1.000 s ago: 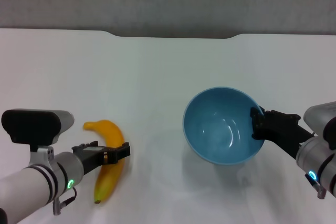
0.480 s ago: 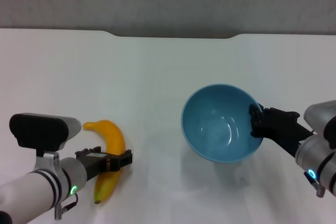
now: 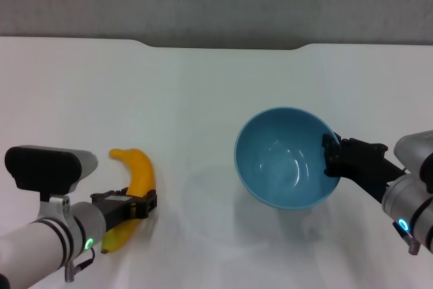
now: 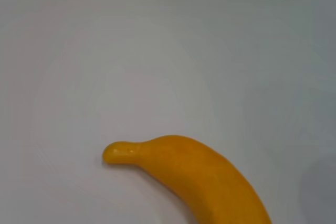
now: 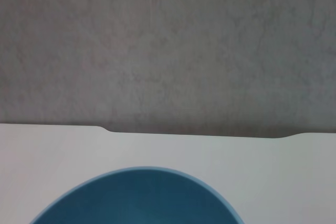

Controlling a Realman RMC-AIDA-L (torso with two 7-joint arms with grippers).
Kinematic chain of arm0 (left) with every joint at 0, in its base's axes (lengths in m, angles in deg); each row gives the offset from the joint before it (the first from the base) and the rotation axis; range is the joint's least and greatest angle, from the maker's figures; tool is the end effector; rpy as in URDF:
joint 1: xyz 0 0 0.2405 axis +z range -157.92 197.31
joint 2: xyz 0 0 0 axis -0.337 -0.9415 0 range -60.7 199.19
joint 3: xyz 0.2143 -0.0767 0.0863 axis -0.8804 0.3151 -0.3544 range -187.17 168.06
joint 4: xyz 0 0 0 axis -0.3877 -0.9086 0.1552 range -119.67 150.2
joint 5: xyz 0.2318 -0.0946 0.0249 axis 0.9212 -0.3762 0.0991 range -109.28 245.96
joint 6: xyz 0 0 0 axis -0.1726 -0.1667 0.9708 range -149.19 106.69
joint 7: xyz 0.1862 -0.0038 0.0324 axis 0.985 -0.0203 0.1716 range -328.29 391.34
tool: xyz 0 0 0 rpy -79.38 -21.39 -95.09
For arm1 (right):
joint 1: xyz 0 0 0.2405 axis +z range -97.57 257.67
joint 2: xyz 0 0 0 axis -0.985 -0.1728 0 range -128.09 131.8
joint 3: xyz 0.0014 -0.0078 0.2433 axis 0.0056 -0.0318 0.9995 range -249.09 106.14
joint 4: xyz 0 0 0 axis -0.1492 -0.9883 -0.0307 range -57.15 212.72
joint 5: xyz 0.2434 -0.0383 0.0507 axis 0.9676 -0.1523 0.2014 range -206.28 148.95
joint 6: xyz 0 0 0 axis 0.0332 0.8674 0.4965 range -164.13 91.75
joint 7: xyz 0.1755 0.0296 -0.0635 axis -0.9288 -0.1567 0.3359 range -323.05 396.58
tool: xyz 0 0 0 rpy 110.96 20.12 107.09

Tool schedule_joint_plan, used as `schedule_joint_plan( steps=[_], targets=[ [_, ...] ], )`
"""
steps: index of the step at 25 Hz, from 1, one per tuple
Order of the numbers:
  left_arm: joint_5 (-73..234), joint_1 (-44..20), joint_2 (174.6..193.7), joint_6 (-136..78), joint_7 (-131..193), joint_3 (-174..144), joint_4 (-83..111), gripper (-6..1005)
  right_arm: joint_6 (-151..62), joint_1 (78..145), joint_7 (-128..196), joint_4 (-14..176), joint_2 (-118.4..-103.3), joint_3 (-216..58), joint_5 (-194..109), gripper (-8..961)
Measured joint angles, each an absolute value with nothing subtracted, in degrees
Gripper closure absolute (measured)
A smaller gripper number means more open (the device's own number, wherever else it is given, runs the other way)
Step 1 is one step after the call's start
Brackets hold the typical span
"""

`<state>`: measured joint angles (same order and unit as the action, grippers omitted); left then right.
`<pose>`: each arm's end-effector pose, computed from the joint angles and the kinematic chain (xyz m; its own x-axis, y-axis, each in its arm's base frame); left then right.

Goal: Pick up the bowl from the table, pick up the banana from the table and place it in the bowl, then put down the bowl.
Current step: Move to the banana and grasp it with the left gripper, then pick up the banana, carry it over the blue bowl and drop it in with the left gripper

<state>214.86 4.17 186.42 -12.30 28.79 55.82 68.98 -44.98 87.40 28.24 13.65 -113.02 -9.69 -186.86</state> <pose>-0.2987 0.3956 -0.1369 0.5576 0.6608 0.5025 0.7887 -0.2328 -0.5690 0.2468 0.3978 -0.0978 0.6688 -0.3619 -0.6494 -0.7434 -0.3307 -0.5813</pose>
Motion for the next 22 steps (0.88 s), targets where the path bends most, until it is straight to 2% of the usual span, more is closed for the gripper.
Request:
schedule_joint_plan(
  steps=[10, 18, 22],
  targets=[
    [214.6, 6.7, 185.97, -13.0, 28.9, 56.5, 73.4, 488, -45.0, 87.3, 28.2, 14.0, -113.02, -9.6, -186.9, 913],
    [214.3, 18.7, 185.64, -13.6, 34.7, 60.8, 96.2, 468, -44.5, 87.3, 28.2, 14.3, -113.02, -9.6, -186.9, 913],
    [213.1, 18.8, 185.82, -15.2, 35.2, 58.9, 100.4, 458, -44.4, 87.9, 28.2, 14.5, -113.02, -10.2, -186.9, 913]
  ],
)
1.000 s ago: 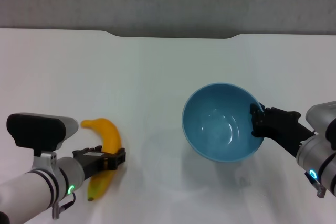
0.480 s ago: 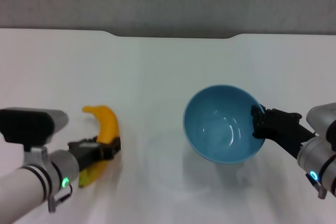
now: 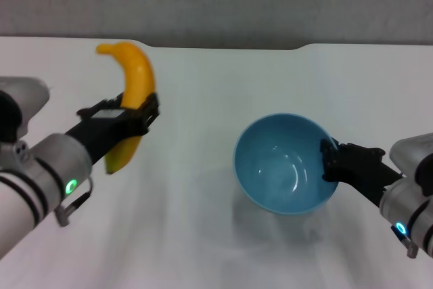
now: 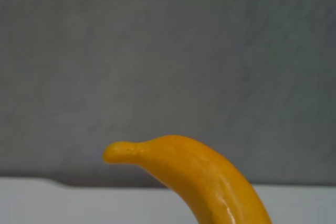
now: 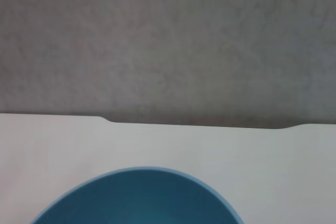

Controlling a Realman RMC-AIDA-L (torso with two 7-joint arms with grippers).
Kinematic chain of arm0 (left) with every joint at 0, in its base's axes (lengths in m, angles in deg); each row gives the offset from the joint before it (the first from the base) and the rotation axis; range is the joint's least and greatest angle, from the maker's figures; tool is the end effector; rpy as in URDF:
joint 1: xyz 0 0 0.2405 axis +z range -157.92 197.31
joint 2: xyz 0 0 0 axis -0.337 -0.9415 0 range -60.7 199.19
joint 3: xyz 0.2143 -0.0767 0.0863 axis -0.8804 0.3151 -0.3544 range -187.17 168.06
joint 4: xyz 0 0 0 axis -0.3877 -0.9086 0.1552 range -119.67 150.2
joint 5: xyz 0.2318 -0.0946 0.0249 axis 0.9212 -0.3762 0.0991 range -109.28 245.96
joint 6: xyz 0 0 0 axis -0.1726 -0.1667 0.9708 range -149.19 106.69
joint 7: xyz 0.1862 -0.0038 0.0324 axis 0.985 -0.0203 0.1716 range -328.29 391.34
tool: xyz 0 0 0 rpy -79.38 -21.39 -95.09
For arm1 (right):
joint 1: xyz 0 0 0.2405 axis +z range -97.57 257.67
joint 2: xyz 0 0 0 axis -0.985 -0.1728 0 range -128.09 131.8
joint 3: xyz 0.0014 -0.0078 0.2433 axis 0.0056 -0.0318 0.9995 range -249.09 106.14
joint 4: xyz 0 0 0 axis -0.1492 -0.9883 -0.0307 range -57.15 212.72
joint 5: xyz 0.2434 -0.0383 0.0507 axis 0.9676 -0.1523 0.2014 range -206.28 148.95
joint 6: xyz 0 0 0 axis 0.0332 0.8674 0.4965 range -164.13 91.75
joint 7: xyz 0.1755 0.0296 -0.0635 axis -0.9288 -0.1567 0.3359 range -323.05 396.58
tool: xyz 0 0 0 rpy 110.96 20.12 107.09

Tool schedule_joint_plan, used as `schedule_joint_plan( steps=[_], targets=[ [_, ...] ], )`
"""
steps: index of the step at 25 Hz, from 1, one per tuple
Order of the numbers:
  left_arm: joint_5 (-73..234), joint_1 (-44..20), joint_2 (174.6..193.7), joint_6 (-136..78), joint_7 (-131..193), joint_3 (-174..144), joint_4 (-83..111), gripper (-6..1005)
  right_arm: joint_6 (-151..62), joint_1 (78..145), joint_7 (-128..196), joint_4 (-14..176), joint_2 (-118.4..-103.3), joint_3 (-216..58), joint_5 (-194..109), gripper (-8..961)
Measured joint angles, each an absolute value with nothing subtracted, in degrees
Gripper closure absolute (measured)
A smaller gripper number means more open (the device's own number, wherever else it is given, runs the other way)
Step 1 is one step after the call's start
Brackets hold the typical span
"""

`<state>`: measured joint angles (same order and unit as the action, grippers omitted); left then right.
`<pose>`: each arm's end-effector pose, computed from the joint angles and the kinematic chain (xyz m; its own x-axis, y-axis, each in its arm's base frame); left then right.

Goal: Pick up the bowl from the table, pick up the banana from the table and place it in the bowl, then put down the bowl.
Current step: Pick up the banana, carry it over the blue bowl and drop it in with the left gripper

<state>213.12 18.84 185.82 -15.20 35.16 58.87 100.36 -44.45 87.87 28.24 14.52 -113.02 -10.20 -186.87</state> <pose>-0.1832 0.4045 -0.0457 0.5647 0.3480 0.7483 0.8239 -0.2900 -0.4869 0.2501 0.3960 -0.1031 0.6746 -0.3779 -0.6341 -0.7381 -0.3369 -0.5845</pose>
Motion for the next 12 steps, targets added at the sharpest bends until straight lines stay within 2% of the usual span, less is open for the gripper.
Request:
schedule_joint_plan(
  steps=[12],
  targets=[
    [211.8, 17.1, 185.69, -24.6, 38.5, 47.9, 103.3, 428, -44.9, 91.8, 24.3, 17.1, -113.24, -13.9, -186.1, 913]
  ],
)
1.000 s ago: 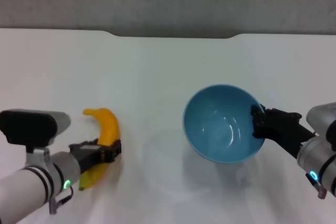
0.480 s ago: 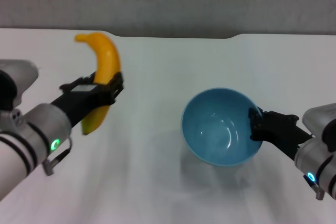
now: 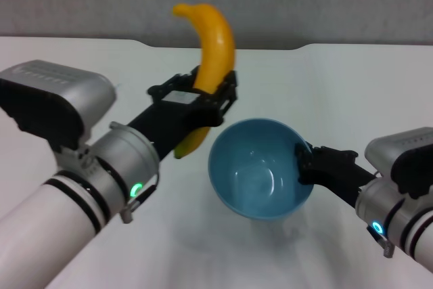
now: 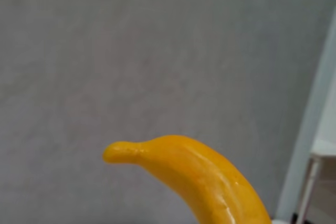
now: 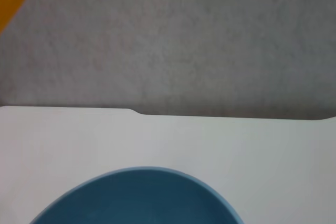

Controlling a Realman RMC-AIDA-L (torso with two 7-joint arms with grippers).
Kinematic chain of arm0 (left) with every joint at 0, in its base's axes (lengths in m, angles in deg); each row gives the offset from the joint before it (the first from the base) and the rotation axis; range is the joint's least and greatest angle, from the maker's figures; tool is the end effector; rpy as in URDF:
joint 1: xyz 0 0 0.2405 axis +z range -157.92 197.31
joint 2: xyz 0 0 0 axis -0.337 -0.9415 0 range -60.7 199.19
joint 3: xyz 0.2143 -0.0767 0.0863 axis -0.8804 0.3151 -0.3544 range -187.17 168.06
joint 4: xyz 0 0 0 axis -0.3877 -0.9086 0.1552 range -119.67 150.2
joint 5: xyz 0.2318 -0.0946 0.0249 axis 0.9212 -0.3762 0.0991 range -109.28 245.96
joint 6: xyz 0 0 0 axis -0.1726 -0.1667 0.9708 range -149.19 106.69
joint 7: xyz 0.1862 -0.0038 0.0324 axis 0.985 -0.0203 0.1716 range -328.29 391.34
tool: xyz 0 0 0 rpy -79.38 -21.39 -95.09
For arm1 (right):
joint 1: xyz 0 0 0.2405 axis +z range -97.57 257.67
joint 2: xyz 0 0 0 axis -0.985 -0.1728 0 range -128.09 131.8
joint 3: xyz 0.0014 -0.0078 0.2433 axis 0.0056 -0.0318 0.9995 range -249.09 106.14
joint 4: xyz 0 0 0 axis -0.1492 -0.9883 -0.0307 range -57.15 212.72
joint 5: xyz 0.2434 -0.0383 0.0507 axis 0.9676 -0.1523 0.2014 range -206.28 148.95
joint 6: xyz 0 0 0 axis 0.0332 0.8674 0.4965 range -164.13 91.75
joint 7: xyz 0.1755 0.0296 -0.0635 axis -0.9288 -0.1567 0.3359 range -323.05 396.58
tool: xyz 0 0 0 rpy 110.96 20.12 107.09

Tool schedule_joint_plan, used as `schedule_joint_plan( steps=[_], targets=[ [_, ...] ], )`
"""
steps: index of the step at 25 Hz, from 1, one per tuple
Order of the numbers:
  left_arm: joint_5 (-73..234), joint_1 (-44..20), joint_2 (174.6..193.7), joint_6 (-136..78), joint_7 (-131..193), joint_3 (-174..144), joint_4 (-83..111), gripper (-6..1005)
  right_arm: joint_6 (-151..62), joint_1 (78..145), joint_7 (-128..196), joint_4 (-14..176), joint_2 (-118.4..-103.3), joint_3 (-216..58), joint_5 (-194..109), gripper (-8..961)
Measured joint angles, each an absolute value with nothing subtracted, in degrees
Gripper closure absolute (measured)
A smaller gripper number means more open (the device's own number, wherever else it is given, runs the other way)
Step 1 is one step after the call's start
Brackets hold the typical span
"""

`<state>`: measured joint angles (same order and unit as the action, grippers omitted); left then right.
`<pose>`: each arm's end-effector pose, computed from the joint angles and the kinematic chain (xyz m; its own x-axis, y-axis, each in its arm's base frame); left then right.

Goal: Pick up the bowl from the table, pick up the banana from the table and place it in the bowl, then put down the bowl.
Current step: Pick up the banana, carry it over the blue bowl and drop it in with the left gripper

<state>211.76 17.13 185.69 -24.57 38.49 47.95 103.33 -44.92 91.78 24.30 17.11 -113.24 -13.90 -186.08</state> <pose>-0.1036 0.3799 -0.0776 0.5966 0.2149 0.7732 0.7536 -0.4811 -0.4478 0.2326 0.3950 -0.1275 0.6567 -0.4056 -0.6359 -0.7535 -0.3885 -0.5304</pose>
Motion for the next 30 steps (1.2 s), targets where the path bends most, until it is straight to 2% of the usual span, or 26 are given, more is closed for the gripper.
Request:
schedule_joint_plan(
  steps=[13, 30],
  targets=[
    [211.4, 13.4, 185.76, -29.0, 39.3, 44.1, 99.0, 396, -44.6, 95.8, 20.9, 16.4, -113.11, -17.2, -186.1, 913],
    [211.2, 12.1, 185.88, -33.3, 39.1, 42.8, 94.6, 353, -44.4, 96.8, 20.9, 14.1, -113.02, -18.3, -186.1, 913]
  ],
)
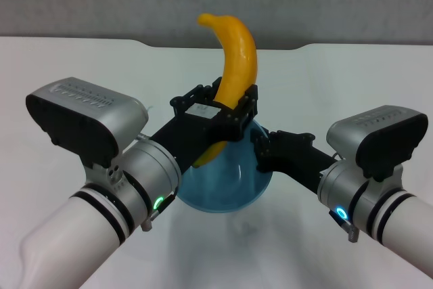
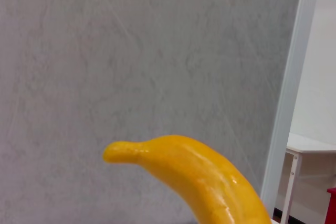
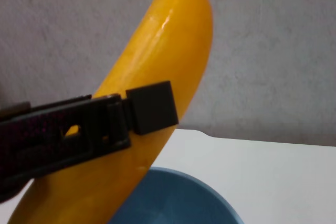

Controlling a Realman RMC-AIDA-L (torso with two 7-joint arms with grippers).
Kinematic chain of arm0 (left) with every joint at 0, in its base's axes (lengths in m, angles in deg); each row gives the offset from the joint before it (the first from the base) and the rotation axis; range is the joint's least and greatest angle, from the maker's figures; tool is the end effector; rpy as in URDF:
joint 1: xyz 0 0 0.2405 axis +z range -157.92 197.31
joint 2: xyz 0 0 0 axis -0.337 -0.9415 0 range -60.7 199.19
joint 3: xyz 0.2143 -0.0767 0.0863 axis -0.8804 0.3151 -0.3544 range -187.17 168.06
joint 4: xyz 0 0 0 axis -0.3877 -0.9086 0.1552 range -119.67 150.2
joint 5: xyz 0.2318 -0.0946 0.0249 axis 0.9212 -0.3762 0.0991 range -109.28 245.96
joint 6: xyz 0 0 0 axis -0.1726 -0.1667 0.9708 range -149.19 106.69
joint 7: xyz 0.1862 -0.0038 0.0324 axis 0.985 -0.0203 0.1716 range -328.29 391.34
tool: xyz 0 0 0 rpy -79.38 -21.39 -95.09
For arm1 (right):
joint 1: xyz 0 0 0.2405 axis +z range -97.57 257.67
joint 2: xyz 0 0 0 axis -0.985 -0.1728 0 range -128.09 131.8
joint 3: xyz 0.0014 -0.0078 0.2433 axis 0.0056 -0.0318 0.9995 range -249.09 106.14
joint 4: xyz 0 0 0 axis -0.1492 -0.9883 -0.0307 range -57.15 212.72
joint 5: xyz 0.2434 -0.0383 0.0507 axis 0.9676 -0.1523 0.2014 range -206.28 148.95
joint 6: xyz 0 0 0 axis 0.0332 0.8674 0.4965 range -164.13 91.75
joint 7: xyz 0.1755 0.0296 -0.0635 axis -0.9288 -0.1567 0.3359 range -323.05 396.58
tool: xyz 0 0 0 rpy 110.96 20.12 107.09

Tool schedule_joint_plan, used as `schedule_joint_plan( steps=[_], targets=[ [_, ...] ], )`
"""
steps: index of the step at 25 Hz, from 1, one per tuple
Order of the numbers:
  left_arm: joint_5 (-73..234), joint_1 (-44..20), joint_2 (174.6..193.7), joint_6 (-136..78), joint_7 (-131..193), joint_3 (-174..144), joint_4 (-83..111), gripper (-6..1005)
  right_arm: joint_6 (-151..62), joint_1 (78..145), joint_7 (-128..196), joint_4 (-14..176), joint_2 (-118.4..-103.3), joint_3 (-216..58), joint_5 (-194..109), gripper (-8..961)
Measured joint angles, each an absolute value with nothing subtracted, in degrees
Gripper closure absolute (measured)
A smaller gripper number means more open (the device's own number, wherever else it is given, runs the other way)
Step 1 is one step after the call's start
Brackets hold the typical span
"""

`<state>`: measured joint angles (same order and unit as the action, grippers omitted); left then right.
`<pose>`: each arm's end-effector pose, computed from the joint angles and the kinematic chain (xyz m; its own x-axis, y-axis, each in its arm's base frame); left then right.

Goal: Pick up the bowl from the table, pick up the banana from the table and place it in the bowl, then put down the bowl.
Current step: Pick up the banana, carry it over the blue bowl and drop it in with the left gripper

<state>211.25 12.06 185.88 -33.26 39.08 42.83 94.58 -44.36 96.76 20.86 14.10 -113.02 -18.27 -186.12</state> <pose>-0.1028 0.3758 -0.1115 0.6294 0.1756 0.7569 0.7067 -0.5345 -0.4636 0.1721 0.3961 -0.1465 0.6667 -0.3708 -0.6465 -0.7282 -0.5088 -0.4592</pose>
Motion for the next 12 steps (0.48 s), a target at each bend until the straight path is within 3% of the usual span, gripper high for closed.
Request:
schedule_joint_plan(
  steps=[12],
  targets=[
    [211.2, 12.0, 185.88, -34.7, 39.0, 42.7, 92.8, 323, -44.3, 96.5, 20.9, 13.5, -113.02, -18.4, -186.2, 913]
  ],
)
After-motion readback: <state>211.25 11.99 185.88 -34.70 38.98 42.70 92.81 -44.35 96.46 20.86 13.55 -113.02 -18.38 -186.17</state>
